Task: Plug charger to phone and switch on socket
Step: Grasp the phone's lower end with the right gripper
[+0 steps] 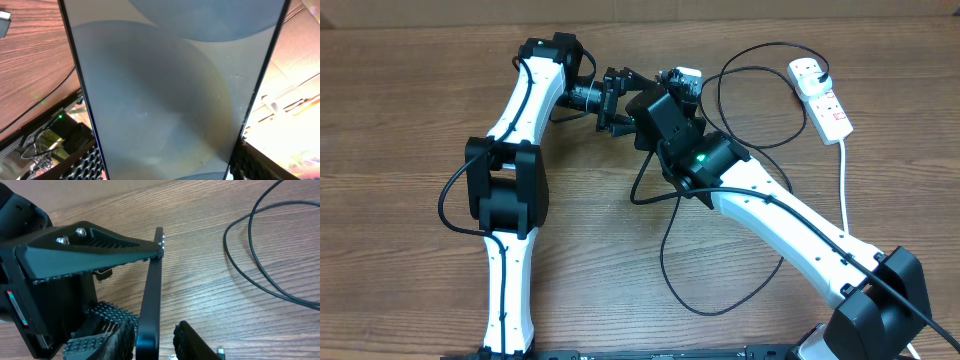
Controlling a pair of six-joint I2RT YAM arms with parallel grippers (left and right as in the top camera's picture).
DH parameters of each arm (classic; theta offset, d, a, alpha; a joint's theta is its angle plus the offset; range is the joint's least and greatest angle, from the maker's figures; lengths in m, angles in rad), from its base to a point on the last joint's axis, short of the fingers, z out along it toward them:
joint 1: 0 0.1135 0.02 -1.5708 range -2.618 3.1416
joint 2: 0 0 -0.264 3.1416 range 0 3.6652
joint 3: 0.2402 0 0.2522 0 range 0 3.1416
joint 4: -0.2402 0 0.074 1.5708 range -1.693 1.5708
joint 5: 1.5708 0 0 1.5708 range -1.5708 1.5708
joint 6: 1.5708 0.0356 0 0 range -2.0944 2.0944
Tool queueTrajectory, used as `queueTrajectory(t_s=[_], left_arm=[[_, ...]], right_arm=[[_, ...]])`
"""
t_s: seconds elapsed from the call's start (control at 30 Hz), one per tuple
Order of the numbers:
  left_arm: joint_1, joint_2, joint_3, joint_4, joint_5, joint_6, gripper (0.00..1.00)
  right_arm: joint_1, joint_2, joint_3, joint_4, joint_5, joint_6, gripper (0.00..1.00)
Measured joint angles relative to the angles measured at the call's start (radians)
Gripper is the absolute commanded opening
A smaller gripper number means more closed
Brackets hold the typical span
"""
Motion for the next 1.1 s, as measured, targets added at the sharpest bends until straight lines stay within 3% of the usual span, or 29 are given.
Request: queueTrajectory(t_s=[0.7,0.97,1.1], left_arm=[[0.000,0.000,0.000,0.000,0.000,0.026,0.66],[0.000,0.000,0.000,0.000,0.000,0.030,0.68],[0.000,0.000,0.000,0.000,0.000,0.033,0.70]], right_arm=[[0.000,0.012,0.000,0.000,-0.001,-0.001,0.16],[0.000,0.012,0.000,0.001,-0.004,0.000,0.04],[0.000,0.013,0.000,0.000,-0.002,0.003,0.04]])
